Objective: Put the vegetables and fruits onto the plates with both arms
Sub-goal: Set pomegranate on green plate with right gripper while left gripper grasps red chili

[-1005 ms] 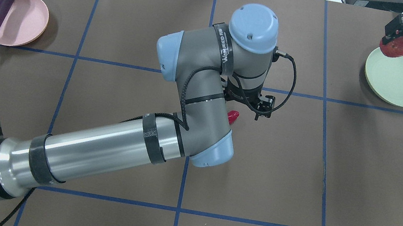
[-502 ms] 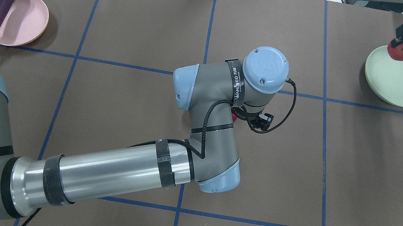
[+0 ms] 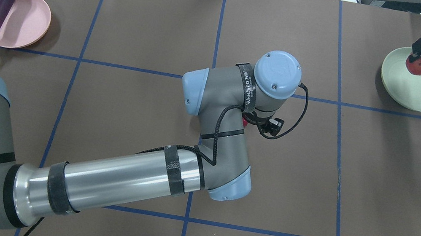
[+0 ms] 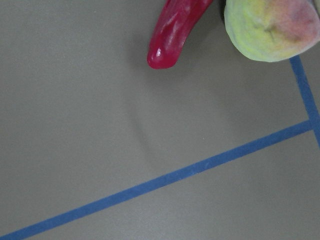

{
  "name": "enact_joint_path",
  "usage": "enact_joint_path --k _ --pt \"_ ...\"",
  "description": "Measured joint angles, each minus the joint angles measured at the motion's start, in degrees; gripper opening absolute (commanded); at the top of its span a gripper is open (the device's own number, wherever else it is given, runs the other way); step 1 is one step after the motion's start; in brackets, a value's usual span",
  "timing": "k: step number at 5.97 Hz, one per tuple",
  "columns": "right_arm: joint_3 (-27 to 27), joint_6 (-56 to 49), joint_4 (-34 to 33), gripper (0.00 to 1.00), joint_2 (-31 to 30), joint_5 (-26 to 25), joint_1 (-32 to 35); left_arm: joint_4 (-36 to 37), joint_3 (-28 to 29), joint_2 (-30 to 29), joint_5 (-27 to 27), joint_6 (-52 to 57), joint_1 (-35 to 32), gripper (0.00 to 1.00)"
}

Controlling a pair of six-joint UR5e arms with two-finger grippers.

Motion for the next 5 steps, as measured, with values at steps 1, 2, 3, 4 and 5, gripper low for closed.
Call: enact_joint_path --k 1,2,3,4,5 --pt "-0.68 -0.16 0.01 0.0 0.03 -1.33 -0.94 -1.47 1.26 -0.01 0.84 0.02 0.0 0.89" --pt "-1.07 -0.23 0.0 0.0 -0.03 -1.94 -1.43 -3.2 2.6 -0.01 1.36 0.03 0.0 0.89" --pt "-1.33 -0.24 -0.03 0.82 -0.13 -2.12 -1.61 -3.97 3.18 -0.04 1.59 0.03 -0.01 0.88" --pt "-1.5 -0.03 -0.16 1.0 -0.2 -2.11 -1.65 -4.2 3.41 -0.06 1.66 0.03 -0.01 0.87" --pt "-1.55 0.25 -0.32 1.0 -0.2 -2.02 -1.63 -4.26 3.59 -0.04 1.68 0.03 0.0 0.86"
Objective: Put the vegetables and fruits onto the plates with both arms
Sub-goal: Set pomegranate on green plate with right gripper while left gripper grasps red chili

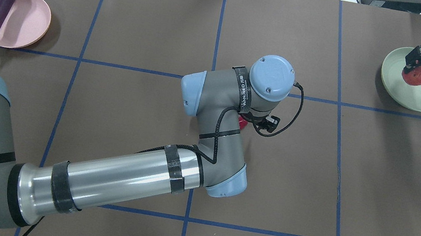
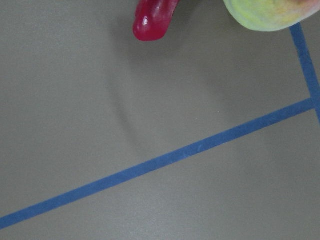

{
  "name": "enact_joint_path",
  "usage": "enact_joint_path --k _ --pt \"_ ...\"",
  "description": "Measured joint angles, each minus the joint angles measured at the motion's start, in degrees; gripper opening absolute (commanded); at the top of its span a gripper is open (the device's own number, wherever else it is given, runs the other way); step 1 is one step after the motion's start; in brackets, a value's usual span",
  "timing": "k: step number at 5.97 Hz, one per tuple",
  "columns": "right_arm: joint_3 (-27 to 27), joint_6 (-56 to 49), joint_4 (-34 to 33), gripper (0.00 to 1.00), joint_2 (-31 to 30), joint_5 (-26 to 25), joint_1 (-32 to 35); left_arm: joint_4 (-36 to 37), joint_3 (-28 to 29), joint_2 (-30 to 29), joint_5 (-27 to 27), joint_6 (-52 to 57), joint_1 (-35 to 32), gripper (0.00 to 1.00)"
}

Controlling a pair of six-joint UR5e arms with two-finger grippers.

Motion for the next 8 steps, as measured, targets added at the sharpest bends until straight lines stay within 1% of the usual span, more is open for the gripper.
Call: enact_joint_path --k 3,5,6,7,8 --pt "0.23 0.4 -0.06 1.0 0.17 0.59 0.49 -0.1 1.15 -0.02 0.01 0.03 0.22 0.8" --pt "0.44 0.44 -0.12 1.0 0.22 2.09 1.21 -0.11 1.56 0.01 0.01 0.0 0.95 0.79" --pt "0.47 0.45 -0.15 1.0 0.23 2.51 1.42 -0.11 1.84 0.02 0.01 0.0 1.4 0.74" --pt "0.52 0.45 -0.19 1.0 0.23 2.78 1.58 -0.11 2.16 0.05 0.01 0.0 1.82 0.62" --pt "0.6 0.45 -0.2 1.0 0.23 3.25 1.77 -0.11 2.34 0.06 0.01 0.0 2.09 0.59"
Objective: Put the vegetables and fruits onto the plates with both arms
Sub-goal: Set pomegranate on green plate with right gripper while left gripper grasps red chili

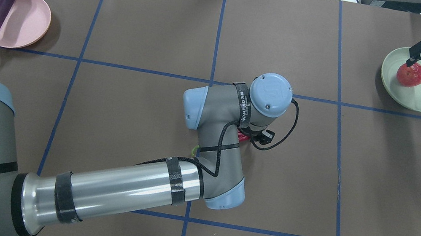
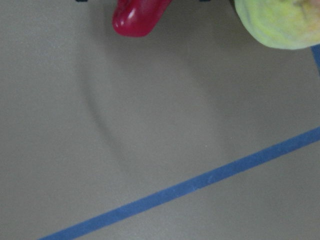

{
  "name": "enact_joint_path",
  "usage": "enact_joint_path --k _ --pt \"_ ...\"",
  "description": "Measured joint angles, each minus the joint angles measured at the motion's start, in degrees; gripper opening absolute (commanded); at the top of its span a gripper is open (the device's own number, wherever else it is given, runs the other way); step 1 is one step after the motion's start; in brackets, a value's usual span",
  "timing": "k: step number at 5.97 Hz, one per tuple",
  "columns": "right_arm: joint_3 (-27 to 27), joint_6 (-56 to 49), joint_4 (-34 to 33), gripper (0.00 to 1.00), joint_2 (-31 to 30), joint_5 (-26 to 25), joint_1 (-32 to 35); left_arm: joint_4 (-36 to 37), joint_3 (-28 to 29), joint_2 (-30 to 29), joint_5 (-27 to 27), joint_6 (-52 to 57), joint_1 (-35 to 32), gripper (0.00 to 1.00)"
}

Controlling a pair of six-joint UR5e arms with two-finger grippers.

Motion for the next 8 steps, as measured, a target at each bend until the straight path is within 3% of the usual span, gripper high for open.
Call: enact_joint_path --k 1,3,8 --pt "0.08 0.0 0.0 1.0 -0.02 0.51 0.27 0.0 0.02 0.01 0.0 0.0 0.07 0.54" --pt "0.1 -0.07 -0.08 1.0 -0.08 0.93 0.78 0.0 -0.18 0.01 -0.03 0.0 0.1 0.0" --pt "1.1 0.02 -0.69 1.0 -0.12 3.36 1.7 1.75 -2.66 -0.06 -0.38 -0.07 -0.56 0.0"
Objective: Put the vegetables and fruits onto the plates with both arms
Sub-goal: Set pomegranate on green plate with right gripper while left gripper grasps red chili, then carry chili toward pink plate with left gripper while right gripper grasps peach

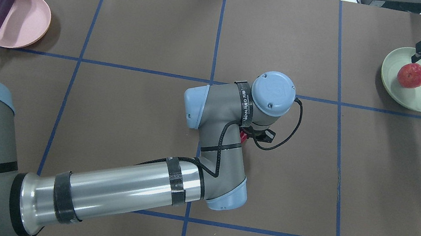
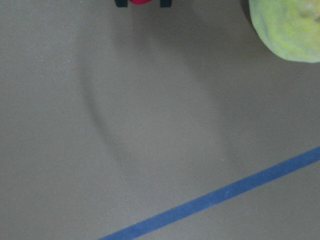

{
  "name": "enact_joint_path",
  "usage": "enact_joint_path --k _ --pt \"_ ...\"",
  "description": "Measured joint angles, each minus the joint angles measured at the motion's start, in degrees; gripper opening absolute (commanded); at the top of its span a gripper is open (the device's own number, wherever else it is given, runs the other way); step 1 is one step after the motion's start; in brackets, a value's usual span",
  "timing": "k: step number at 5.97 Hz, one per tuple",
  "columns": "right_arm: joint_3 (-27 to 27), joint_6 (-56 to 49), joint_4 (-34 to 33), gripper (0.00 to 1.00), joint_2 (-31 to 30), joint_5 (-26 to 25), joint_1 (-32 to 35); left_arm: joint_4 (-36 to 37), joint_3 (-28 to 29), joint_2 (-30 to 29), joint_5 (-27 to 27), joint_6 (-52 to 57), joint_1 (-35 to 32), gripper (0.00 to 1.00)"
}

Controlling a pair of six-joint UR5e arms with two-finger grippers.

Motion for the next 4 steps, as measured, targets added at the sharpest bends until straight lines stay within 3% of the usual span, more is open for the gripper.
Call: enact_joint_path --k 2,4 --pt "4.81 1.06 -3.3 1.0 -0.4 0.96 -0.16 6.16 -3.95 -0.06 -3.82 0.04 -3.72 0.0" --pt "10.02 8.51 -3.87 1.0 -0.61 0.82 -3.5 10.59 -5.83 -0.08 -9.08 3.77 -10.35 0.0"
